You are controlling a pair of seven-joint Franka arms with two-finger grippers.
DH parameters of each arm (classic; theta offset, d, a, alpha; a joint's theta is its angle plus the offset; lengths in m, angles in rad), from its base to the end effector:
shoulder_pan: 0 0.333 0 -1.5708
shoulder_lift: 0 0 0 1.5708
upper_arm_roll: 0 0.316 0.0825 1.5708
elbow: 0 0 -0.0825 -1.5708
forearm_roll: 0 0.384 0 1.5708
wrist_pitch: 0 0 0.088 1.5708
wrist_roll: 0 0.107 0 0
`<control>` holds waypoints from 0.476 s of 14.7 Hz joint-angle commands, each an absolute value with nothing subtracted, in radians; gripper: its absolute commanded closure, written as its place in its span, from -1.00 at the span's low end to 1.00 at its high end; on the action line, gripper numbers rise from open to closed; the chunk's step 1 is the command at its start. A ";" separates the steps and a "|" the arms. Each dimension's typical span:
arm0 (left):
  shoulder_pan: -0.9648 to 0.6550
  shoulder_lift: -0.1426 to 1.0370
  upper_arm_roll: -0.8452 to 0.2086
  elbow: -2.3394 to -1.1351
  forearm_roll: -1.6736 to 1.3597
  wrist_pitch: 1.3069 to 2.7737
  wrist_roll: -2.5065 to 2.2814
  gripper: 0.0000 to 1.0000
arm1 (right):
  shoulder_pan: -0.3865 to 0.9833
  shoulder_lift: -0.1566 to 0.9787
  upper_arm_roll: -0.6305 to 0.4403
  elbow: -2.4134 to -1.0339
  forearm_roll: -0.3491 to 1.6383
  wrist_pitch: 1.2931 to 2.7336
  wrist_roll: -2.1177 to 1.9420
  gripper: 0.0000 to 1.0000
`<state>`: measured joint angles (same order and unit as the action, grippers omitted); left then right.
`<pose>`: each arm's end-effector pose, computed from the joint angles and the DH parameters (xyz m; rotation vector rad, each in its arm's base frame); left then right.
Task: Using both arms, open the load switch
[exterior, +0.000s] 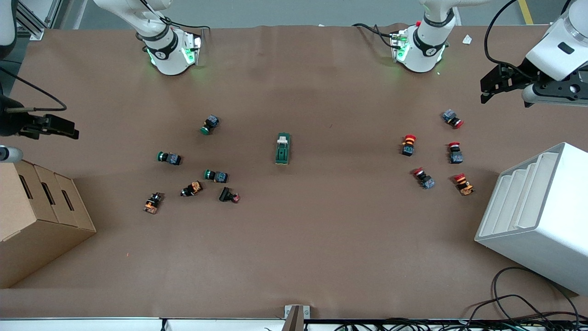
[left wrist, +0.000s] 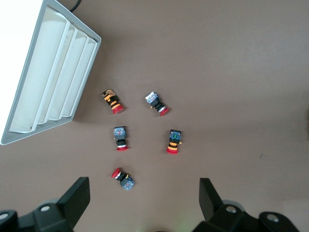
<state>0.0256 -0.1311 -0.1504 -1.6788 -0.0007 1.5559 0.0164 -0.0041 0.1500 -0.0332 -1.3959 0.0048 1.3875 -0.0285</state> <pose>0.5071 -0.0691 0.6413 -3.1154 0.2184 -0.0121 0.5803 -0.0195 0.6057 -3.1267 0.0130 0.2479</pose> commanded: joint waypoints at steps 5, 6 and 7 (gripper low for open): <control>0.063 -0.112 -0.150 -1.641 -0.020 1.554 0.048 -1.00 | -0.003 -0.030 -0.025 -1.532 0.003 1.397 -0.034 -1.00; 0.063 -0.110 -0.150 -1.640 -0.020 1.554 0.048 -1.00 | 0.005 -0.046 -0.025 -1.540 0.002 1.394 -0.034 -1.00; 0.063 -0.107 -0.150 -1.634 -0.020 1.554 0.048 -1.00 | 0.009 -0.061 -0.025 -1.554 0.002 1.393 -0.034 -1.00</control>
<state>0.0558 -0.1236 -0.1485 -1.6657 -0.0008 1.5569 0.0234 -0.0011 0.0069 -0.0275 -1.4762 0.0048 1.3795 -0.0285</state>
